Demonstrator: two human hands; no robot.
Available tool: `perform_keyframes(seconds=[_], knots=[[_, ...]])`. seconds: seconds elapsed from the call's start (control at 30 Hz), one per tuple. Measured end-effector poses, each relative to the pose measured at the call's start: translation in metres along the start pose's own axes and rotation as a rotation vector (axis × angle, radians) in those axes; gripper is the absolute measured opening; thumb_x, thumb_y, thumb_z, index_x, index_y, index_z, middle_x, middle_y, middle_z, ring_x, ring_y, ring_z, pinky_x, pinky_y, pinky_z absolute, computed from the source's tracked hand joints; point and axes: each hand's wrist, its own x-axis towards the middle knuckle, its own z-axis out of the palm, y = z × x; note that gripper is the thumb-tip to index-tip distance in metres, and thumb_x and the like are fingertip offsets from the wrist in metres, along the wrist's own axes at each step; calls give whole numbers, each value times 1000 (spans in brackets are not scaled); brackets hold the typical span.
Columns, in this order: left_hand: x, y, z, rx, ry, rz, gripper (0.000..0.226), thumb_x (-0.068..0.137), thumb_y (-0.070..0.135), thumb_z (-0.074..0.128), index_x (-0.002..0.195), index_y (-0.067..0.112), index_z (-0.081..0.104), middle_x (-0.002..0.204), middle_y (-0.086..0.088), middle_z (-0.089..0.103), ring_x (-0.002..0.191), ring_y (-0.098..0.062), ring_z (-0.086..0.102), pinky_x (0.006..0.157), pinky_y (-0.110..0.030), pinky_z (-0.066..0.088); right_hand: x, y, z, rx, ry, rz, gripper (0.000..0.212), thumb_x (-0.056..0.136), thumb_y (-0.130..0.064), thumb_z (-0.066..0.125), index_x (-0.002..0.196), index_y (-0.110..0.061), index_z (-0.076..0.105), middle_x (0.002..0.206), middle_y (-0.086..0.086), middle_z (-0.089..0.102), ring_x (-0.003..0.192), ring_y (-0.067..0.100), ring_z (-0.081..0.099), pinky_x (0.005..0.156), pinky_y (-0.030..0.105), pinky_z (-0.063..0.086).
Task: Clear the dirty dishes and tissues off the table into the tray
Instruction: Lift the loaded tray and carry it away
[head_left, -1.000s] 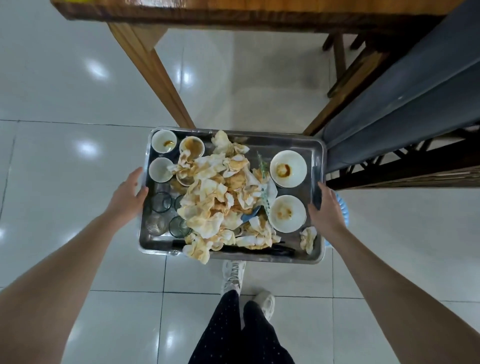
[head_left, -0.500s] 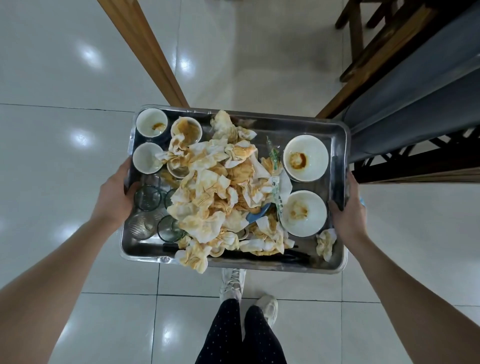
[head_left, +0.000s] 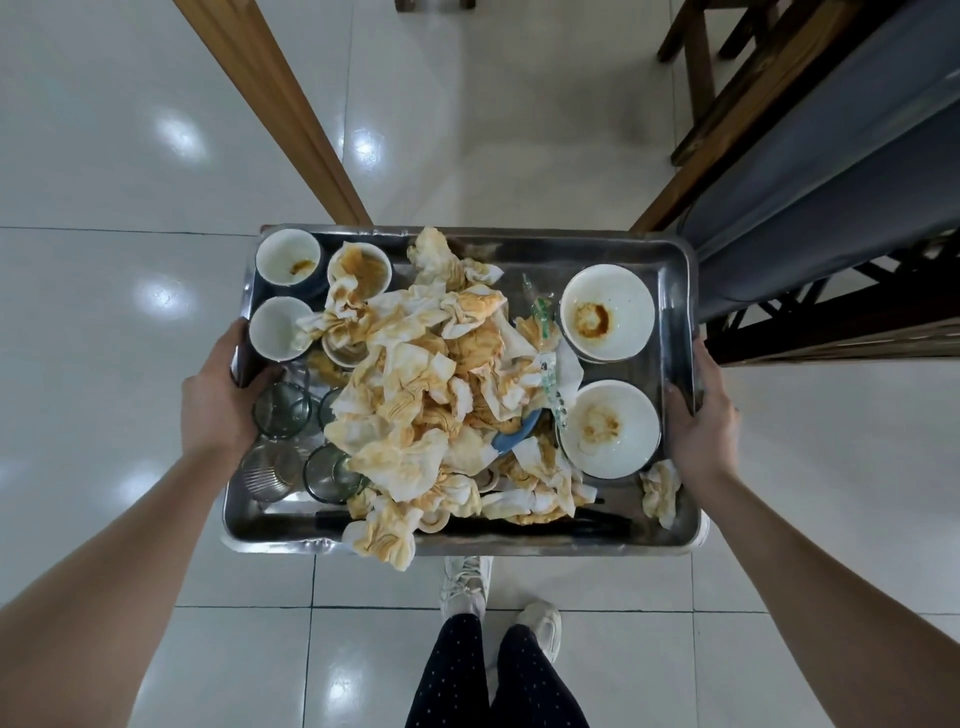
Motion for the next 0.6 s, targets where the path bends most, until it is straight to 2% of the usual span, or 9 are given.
perform_keyframes(seconds=[0.07, 0.17, 0.23, 0.3, 0.33, 0.43, 0.6], knots=[[-10, 0, -4, -17, 3, 27, 55, 88, 30, 69, 138, 35, 46, 109, -15, 69, 95, -36, 64, 77, -39, 49, -6, -2, -7, -5, -6, 9, 57, 98, -21, 50, 146, -40, 26, 134, -6, 55, 110, 22, 58, 96, 33, 46], [-26, 3, -15, -28, 2, 46, 55, 89, 30, 68, 138, 38, 45, 111, -13, 69, 96, -33, 64, 76, -36, 48, -16, -9, -22, 26, -12, 15, 56, 97, -23, 51, 145, -42, 27, 130, -22, 47, 116, 9, 53, 97, 25, 41], [-38, 10, -28, -26, 9, 55, 56, 89, 31, 67, 140, 39, 44, 112, -11, 69, 98, -30, 63, 75, -36, 47, -24, -15, -35, 38, -17, 18, 57, 97, -22, 52, 145, -42, 28, 129, -21, 48, 109, -6, 55, 93, 13, 42], [-50, 21, -43, -34, 16, 59, 56, 89, 31, 67, 140, 41, 43, 105, -6, 69, 94, -27, 63, 73, -33, 47, -34, -21, -50, 46, -7, 7, 57, 96, -20, 53, 145, -39, 30, 119, -21, 52, 103, -18, 52, 83, -2, 37], [-56, 28, -52, -34, 23, 61, 56, 90, 32, 66, 139, 43, 43, 98, -2, 67, 89, -24, 62, 69, -31, 46, -40, -24, -58, 56, -6, 6, 57, 96, -19, 54, 145, -37, 31, 121, -21, 52, 106, -18, 51, 87, -1, 36], [-74, 51, -82, -6, 35, 95, 59, 90, 31, 66, 141, 44, 41, 89, 3, 64, 80, -18, 58, 62, -26, 40, -57, -34, -84, 72, -10, -3, 58, 95, -18, 56, 145, -35, 32, 140, -14, 47, 120, -3, 44, 103, 22, 34], [-101, 101, -138, 27, 50, 181, 57, 89, 30, 67, 140, 43, 43, 82, 4, 62, 76, -17, 55, 62, -29, 39, -85, -65, -133, 93, 12, -39, 60, 93, -14, 58, 143, -38, 34, 133, -22, 47, 119, -1, 45, 103, 25, 35]])
